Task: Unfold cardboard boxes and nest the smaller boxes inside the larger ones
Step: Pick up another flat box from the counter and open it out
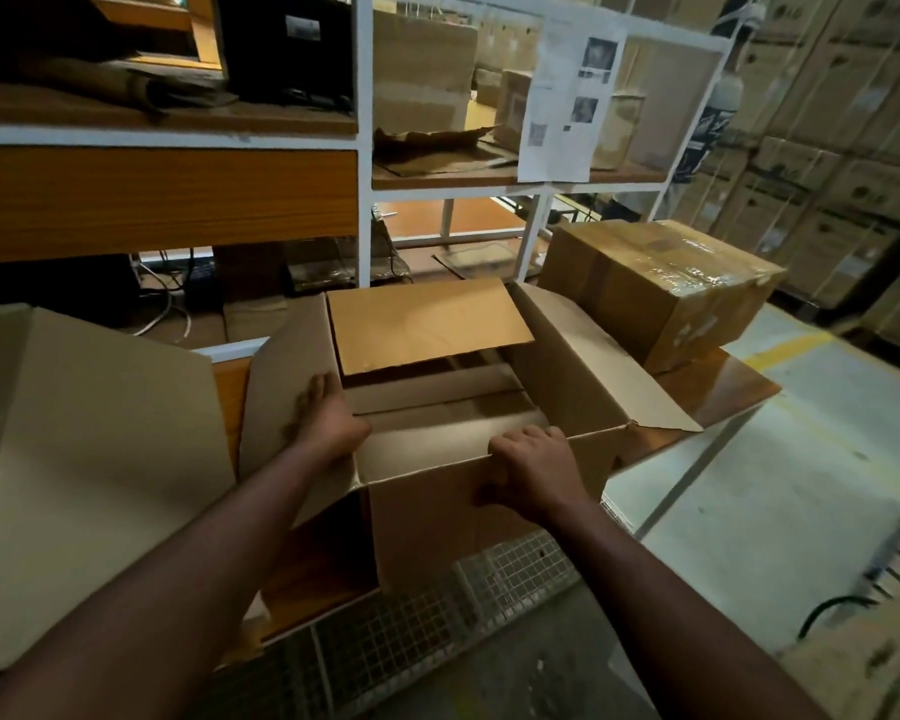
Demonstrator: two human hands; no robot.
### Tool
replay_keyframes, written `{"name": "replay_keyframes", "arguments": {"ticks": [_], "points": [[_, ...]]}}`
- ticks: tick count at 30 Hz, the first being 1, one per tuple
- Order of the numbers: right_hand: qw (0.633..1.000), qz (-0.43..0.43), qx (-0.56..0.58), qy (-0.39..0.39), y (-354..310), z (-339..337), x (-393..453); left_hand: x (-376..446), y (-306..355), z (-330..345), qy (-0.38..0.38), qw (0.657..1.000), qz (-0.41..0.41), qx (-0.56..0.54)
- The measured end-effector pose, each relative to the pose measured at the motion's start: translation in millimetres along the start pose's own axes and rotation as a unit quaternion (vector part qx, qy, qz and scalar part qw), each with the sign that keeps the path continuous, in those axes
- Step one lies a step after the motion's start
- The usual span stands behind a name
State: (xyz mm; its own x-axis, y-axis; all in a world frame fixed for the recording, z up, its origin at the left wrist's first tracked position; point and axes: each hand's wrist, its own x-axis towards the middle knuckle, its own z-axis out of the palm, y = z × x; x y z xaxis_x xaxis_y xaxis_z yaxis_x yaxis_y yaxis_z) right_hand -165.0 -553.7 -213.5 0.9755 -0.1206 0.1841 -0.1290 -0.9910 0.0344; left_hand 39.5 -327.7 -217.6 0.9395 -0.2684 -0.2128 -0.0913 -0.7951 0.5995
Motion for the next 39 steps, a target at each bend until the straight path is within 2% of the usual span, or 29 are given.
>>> {"name": "replay_keyframes", "arguments": {"ticks": [3, 6, 8, 9, 12, 14, 20, 23, 25, 27, 30, 32, 34, 37, 39], "points": [[0.997, -0.054, 0.029, -0.044, 9, -7, 3, -9, 13, 7, 0.020, 0.999, -0.029, 0.024], [0.977, -0.007, 0.123, -0.172, 17, -26, 20, -13, 21, 11, 0.033, 0.998, -0.046, 0.007], [0.962, 0.015, 0.182, -0.205, 22, -32, 37, -16, 25, 11, 0.029, 0.997, -0.055, -0.046], [0.963, 0.009, 0.183, -0.196, 24, -32, 47, -19, 26, 12, 0.033, 0.996, -0.053, -0.065], [0.989, -0.034, 0.108, -0.098, 26, -26, 80, -36, 30, 16, 0.051, 0.991, -0.033, -0.118], [0.994, -0.063, 0.069, -0.059, 28, -20, 108, -46, 31, 20, 0.052, 0.990, -0.022, -0.132], [0.990, -0.068, -0.035, -0.121, 37, 16, 184, -55, 18, 21, 0.091, 0.994, -0.050, -0.039], [0.990, -0.070, -0.053, -0.108, 38, 28, 204, -59, 21, 21, 0.108, 0.992, -0.061, 0.019], [0.992, -0.072, -0.052, -0.092, 37, 29, 213, -60, 24, 18, 0.114, 0.991, -0.056, 0.037], [0.993, -0.105, 0.000, -0.051, 39, 16, 223, -62, 22, 9, 0.125, 0.990, -0.063, 0.031], [0.975, -0.144, 0.110, 0.131, 49, -29, 240, -62, 11, -10, 0.128, 0.989, -0.070, -0.021], [0.941, -0.134, 0.126, 0.284, 55, -61, 256, -64, 4, -17, 0.126, 0.989, -0.057, -0.055], [0.913, -0.097, 0.138, 0.372, 60, -80, 271, -68, 3, -20, 0.133, 0.987, -0.024, -0.081], [0.911, -0.031, 0.114, 0.396, 73, -85, 295, -77, 10, -18, 0.133, 0.986, 0.015, -0.101], [0.944, 0.013, 0.085, 0.320, 87, -82, 305, -84, 14, -16, 0.130, 0.983, 0.024, -0.125]]}}
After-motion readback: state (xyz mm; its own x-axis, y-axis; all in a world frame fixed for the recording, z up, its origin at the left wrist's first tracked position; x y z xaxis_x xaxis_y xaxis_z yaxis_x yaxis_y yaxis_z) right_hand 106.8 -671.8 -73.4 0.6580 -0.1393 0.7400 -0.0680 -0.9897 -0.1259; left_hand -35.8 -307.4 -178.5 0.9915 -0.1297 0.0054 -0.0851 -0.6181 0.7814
